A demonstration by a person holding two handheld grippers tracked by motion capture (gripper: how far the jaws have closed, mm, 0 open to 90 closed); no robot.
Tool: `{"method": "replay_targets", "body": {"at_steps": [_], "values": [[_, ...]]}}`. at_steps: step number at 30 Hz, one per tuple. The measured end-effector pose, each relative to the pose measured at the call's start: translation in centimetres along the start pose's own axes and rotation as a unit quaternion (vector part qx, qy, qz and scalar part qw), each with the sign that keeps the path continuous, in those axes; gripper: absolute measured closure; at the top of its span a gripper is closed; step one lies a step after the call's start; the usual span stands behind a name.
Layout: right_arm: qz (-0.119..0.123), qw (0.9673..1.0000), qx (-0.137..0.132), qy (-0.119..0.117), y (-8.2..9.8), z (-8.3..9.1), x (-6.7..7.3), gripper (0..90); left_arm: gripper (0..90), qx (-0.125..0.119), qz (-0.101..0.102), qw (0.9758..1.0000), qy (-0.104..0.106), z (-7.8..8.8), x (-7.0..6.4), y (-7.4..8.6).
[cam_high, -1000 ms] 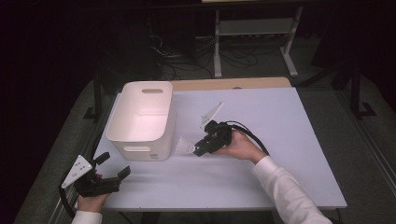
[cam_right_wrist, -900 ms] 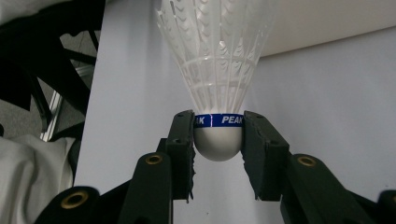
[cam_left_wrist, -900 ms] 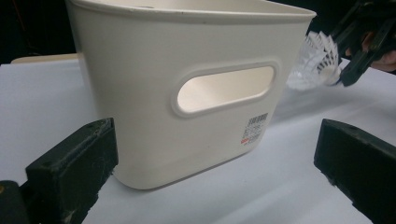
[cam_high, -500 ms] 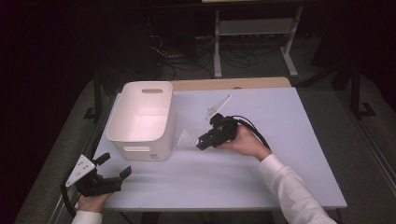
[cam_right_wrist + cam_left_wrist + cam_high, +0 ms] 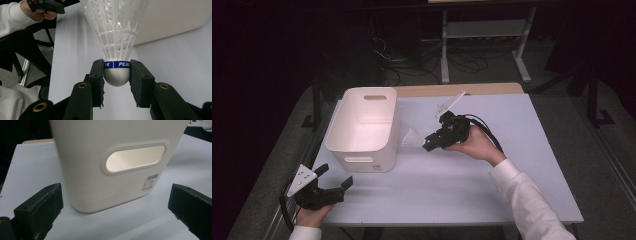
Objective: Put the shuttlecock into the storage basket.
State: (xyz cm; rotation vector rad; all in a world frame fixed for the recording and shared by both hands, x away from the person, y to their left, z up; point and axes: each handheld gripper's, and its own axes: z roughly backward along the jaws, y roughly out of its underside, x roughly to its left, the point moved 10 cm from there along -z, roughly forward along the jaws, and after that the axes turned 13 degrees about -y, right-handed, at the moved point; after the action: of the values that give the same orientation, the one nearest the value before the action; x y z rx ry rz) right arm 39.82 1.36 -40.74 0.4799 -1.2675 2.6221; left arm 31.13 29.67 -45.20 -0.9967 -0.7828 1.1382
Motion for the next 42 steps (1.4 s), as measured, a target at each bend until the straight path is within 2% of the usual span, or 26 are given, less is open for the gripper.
{"method": "replay_targets", "body": {"at_steps": [6,8,16,18,20,21,22,27,34,38,42], "values": [[0.002,1.0,-0.006,0.003,-1.1,0.4,0.2,63.9,0.0,-0.003,0.006,1.0,0.004,0.0,-0.1,-0.1],[0.003,1.0,-0.005,0.004,-1.4,0.5,0.2,63.9,0.0,-0.003,0.003,1.0,0.005,0.0,-0.1,-0.1],[0.019,0.9997,-0.012,0.006,-3.1,0.9,0.5,63.9,0.0,-0.006,0.003,1.0,0.003,0.0,-0.1,-0.1],[0.011,0.9999,-0.01,0.006,-3.3,1.0,0.7,63.9,0.0,-0.008,0.004,1.0,0.004,0.0,-0.1,-0.1],[0.019,0.9998,-0.009,0.006,-3.7,1.0,0.7,63.9,0.0,-0.009,0.008,0.9999,0.005,0.0,-0.1,-0.2],[0.014,0.9999,-0.009,0.006,-3.9,1.0,0.8,63.9,0.0,-0.008,0.008,0.9999,0.005,0.0,-0.1,-0.2],[0.023,0.9997,-0.009,0.005,-4.0,1.0,0.8,63.9,0.0,-0.008,0.008,0.9999,0.006,0.0,-0.1,-0.2],[0.03,0.9995,-0.011,0.006,-4.7,1.0,0.8,63.9,0.0,-0.011,0.011,0.9999,0.007,0.1,-0.1,-0.2],[0.035,0.9993,-0.008,0.011,-5.5,1.0,0.7,63.9,0.0,-0.002,-0.004,1.0,0.008,0.1,-0.1,0.0],[0.041,0.9991,-0.008,0.012,-6.1,1.1,0.5,63.9,0.0,-0.008,-0.002,0.9999,0.009,0.1,-0.2,-0.1],[0.036,0.9992,-0.004,0.014,-6.5,1.1,0.5,63.9,0.0,-0.008,-0.002,0.9999,0.009,0.1,-0.2,-0.1]]}}
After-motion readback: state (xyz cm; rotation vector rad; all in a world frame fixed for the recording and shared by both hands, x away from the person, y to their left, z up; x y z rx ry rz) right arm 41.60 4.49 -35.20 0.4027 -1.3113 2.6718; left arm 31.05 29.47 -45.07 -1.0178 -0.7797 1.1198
